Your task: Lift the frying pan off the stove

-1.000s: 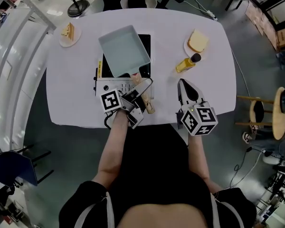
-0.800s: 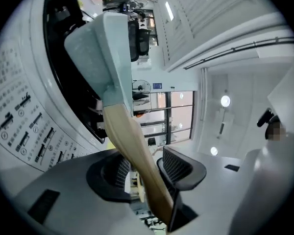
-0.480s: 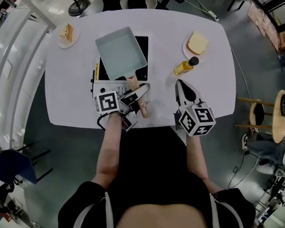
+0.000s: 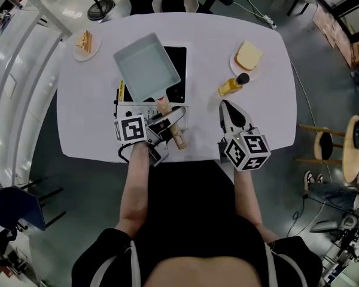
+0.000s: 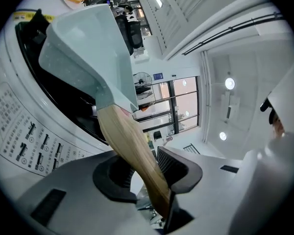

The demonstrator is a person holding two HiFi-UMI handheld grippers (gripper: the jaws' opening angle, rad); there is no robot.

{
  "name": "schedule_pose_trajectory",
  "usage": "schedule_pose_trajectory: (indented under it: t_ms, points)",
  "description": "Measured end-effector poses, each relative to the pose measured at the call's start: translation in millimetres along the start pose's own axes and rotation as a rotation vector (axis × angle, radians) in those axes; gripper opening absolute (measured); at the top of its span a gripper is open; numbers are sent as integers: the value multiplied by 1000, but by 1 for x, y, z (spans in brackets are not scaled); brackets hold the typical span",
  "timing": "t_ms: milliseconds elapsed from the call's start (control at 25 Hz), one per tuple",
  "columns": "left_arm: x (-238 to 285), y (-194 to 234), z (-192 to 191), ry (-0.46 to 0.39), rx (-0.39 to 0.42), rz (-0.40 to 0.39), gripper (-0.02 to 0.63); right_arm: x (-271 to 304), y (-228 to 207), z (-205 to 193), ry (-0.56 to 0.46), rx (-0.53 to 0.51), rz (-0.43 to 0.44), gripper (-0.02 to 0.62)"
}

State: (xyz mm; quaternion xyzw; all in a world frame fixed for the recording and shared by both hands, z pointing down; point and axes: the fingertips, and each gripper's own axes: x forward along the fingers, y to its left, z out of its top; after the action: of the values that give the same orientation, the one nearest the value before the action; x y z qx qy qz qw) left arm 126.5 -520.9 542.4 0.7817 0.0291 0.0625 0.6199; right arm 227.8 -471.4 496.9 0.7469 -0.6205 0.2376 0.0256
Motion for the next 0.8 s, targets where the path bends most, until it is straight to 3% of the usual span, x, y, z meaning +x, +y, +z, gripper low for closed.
schedule_pose_trajectory:
  t_ms: [280,480,800]
  points:
    - [-11,-16,7,6,90,50,137,5,7,5,-4,-10,41,3]
    - [-20,-42,20,-39,104,31,137,8,20,14,-20,32,104,3]
    - [-52,-49,30,-133,138,105,137,19,48,21,-11,-48,231,3]
